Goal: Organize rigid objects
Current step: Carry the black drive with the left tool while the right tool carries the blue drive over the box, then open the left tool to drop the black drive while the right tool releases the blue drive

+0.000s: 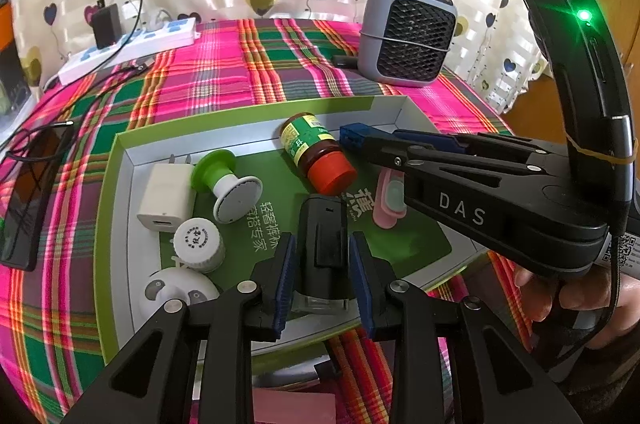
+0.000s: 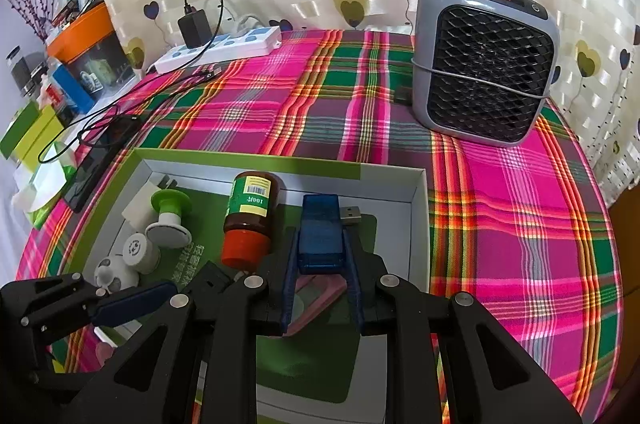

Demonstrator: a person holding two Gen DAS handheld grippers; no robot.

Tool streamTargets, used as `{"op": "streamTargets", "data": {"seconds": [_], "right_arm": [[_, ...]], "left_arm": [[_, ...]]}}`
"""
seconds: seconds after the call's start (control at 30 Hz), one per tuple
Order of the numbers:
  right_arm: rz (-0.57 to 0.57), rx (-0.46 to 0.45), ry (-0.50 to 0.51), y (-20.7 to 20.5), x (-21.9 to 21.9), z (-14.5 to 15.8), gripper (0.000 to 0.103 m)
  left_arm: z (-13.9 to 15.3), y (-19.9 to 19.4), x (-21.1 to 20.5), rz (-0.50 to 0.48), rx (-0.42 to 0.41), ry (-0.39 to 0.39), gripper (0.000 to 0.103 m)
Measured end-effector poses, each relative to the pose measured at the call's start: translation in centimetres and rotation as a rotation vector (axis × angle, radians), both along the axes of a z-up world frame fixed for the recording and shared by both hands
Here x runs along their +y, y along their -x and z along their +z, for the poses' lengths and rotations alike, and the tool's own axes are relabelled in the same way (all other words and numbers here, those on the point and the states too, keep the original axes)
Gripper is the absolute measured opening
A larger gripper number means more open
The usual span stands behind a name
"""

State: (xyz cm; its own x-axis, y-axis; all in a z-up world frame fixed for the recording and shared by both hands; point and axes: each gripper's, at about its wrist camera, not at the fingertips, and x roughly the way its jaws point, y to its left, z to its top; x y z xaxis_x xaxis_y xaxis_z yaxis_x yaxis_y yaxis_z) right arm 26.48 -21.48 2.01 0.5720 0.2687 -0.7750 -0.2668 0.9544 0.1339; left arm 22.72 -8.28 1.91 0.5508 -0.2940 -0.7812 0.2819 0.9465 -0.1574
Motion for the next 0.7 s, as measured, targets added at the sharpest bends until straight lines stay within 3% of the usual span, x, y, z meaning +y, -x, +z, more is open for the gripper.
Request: {"op": "streamTargets", "data": {"seconds": [0.1,0.23,0.7], "right_arm": [[-0.009,-0.001,-0.009,0.1,-0.1,0.1,0.024],[-0.014,-0.011,-0.013,0.5,-0.2,0.3,0.037],[-0.026,-0.042,-0.016,2.0,0.0,1.2,0.045]], "left_arm": [[0.1,0.1,0.1,0.001,-0.002,0.004,0.031],[0.2,0.2,0.2,0.005,-0.006,-0.001,0.034],[1.5,2.1,0.7,0.013,-0.045,0.006,0.036]]}}
